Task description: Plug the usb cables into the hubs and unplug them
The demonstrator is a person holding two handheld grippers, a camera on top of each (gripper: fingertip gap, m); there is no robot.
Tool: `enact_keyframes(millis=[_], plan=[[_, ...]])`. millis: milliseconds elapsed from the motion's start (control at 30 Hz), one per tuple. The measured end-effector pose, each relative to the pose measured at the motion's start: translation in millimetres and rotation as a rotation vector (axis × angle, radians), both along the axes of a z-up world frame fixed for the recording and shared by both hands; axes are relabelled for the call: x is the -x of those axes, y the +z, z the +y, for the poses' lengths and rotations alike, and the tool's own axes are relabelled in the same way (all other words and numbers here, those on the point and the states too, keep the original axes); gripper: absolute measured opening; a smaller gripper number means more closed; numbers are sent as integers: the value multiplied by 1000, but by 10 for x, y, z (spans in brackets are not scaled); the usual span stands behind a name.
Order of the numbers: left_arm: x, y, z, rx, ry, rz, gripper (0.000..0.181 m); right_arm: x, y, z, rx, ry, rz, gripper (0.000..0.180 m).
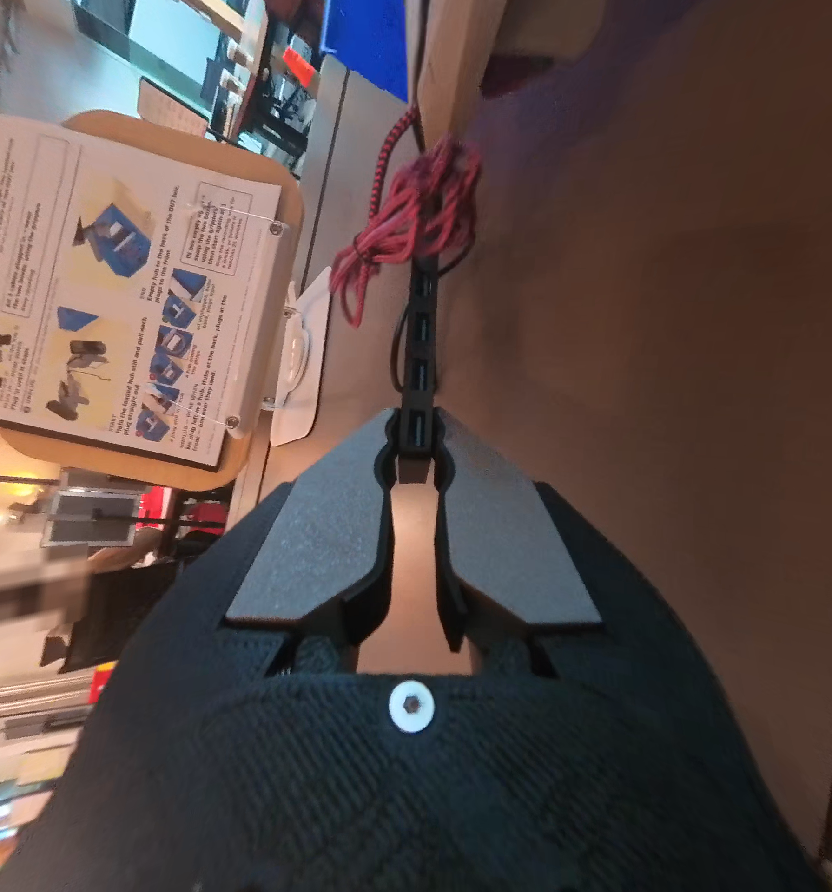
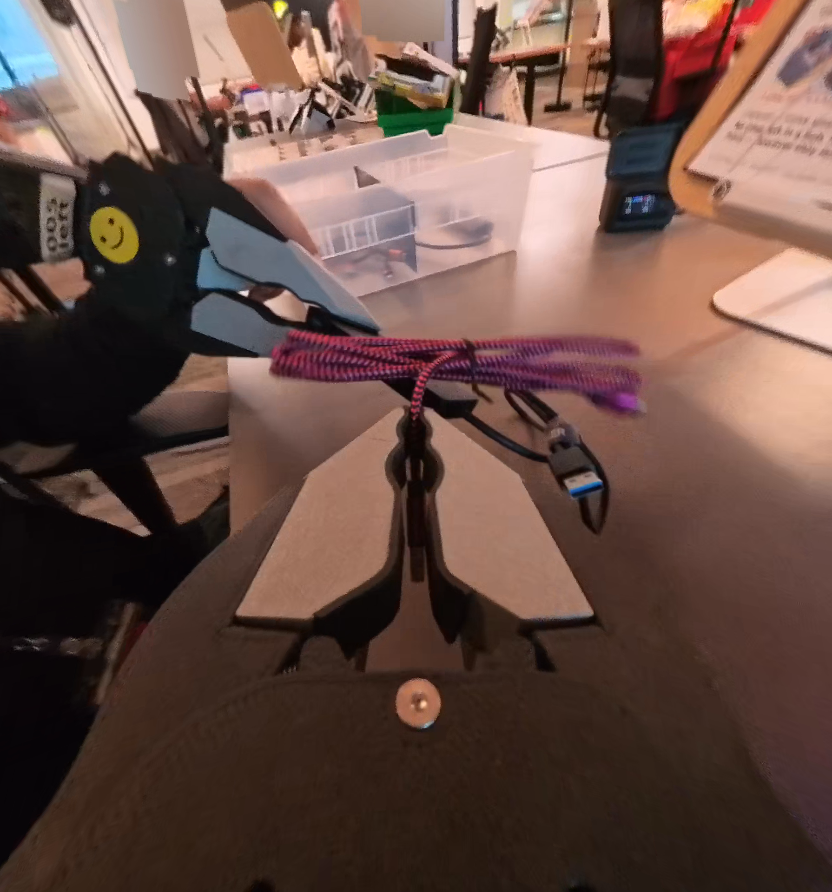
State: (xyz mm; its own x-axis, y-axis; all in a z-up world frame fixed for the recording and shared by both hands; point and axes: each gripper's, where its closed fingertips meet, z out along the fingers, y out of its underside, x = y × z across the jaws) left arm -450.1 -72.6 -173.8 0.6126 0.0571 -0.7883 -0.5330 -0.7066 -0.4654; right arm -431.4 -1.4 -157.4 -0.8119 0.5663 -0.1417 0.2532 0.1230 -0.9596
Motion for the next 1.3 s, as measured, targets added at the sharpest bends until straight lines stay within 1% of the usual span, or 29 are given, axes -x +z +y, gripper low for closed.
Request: enact_keyframes(millis=[67, 167, 267, 333, 433, 533, 633, 700, 767, 867, 933, 1033, 1133, 1200, 1300], plan=[[-4, 7, 12, -2, 6, 1, 8, 74, 31, 38, 82, -45, -54, 0], [-53, -12, 37, 2, -9, -16, 8, 135, 86, 19, 248, -68, -145, 0], [-30, -24, 47, -34, 12, -76, 8, 209, 20, 14, 356, -97, -232, 0], [-16, -99, 50, -13, 17, -90, 8, 240, -48, 24, 343, -114, -242, 0], [15, -228, 37, 70, 22, -23, 8, 265, -24, 74, 309, -150, -197, 0], [-53, -340, 83, 100, -5, -61, 8, 256, 50, 91, 272, -174, -139, 0], [-45, -252, 112, 54, 1, -44, 8, 178, 252, 40, 299, -141, -53, 0], [-42, -209, 97, 55, -5, -26, 8, 106, 328, -30, 284, -103, -16, 0], [-67, -213, 86, 83, -28, -3, 9, 88, 284, -84, 178, -109, 23, 0], [-130, -193, 125, 95, -60, 46, 8, 151, 159, -78, -77, -222, 131, 0], [-222, -177, 191, 87, -104, 85, 8, 213, 156, -14, -254, -350, 251, 0], [-275, -189, 245, 93, -110, 114, 8, 239, 224, 56, -518, -497, 461, 0], [-328, -129, 277, 67, -122, 128, 8, 241, 215, 65, -770, -554, 618, 0], [-369, -93, 286, 82, -134, 173, 8, 246, 159, 37, -858, -547, 657, 0], [-409, -53, 310, 91, -142, 251, 8, 255, 116, 23, -880, -534, 663, 0]])
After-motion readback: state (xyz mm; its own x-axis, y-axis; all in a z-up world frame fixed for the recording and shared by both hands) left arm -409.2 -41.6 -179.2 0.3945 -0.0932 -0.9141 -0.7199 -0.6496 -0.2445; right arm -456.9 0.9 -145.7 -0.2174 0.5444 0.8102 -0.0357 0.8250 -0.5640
